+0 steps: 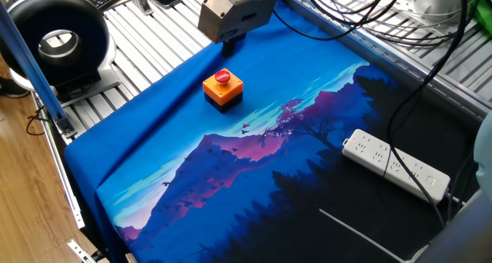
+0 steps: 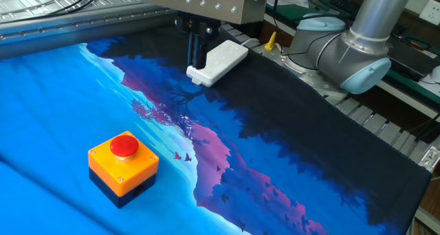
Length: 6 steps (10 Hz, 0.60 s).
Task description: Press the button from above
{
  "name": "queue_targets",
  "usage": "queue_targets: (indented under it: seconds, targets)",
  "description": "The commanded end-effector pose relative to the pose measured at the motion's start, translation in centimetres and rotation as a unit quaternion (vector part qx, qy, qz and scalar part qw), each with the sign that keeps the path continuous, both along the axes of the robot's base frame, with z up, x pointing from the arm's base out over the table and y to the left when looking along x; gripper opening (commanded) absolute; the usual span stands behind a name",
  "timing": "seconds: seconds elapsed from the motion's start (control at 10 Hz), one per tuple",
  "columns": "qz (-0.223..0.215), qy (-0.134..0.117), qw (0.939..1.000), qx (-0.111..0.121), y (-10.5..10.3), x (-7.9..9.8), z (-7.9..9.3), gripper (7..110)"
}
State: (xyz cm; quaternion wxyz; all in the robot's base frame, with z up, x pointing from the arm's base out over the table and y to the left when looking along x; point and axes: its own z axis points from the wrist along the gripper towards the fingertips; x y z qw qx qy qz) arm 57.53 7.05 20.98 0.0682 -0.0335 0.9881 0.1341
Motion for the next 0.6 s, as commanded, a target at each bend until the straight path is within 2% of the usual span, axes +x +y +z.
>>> queue_targets:
  seconds: [0.0,0.3,0.5]
  targets:
    - [-0.019,-0.029,0.9988,0.033,1.3,1.6,0.9,7]
    - [-0.011,-0.021,0.9997,-0.001,-0.2,1.1,0.3,7]
    - [-0.021,-0.014,0.9996,-0.013,-0.8,0.9,0.1,7]
